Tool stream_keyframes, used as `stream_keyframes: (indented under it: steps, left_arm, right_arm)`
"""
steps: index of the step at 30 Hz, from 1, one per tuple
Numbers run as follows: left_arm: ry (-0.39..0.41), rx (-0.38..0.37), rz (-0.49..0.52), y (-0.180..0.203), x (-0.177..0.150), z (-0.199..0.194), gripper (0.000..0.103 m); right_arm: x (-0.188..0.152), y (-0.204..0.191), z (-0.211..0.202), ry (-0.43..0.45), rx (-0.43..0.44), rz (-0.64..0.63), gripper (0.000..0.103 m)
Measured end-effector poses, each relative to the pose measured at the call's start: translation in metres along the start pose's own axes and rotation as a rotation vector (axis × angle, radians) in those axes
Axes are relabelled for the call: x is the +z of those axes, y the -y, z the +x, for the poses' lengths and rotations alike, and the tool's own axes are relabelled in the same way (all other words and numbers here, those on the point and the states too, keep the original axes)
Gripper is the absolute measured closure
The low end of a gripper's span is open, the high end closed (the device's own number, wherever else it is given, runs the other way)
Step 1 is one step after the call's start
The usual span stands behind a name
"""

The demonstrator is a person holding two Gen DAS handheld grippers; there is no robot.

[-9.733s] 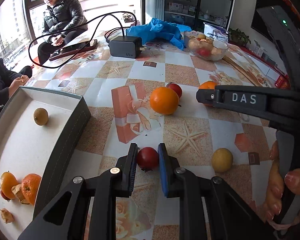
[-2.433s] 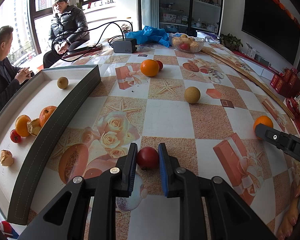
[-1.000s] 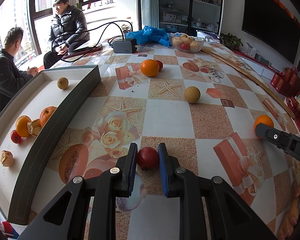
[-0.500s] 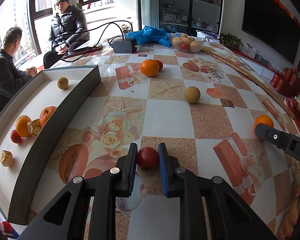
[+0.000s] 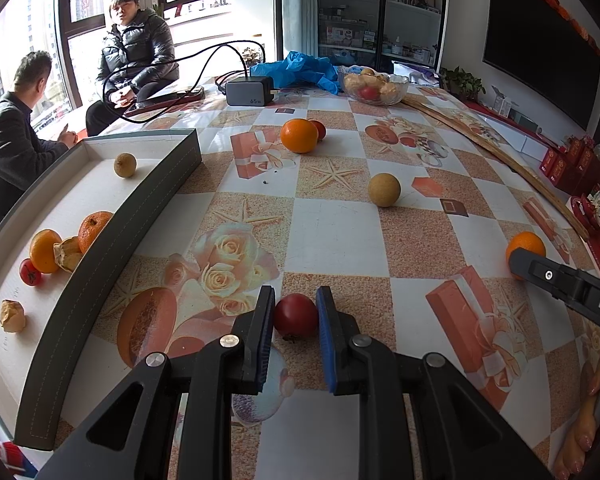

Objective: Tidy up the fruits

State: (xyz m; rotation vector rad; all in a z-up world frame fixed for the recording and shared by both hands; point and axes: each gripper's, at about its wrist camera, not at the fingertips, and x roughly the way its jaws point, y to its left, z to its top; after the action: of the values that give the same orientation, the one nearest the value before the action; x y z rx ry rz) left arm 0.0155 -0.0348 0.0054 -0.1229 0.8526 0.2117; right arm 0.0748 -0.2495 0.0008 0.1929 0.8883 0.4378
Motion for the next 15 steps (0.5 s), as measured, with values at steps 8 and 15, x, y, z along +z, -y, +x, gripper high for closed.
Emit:
stream_keyframes:
  steps: [8,15]
  left_arm:
    - [-0.025,-0.078,-0.058,-0.014,0.002,-0.003,0.080]
    - [-0.019,-0.119,-0.101,-0.034,0.004,-0.024,0.080]
  right_arm:
    - [0.003,0.002,-0.002,-0.038,0.000,0.025,0.067]
    - [0.010,0.001,-0.006,-0.072,0.004,0.048,0.067]
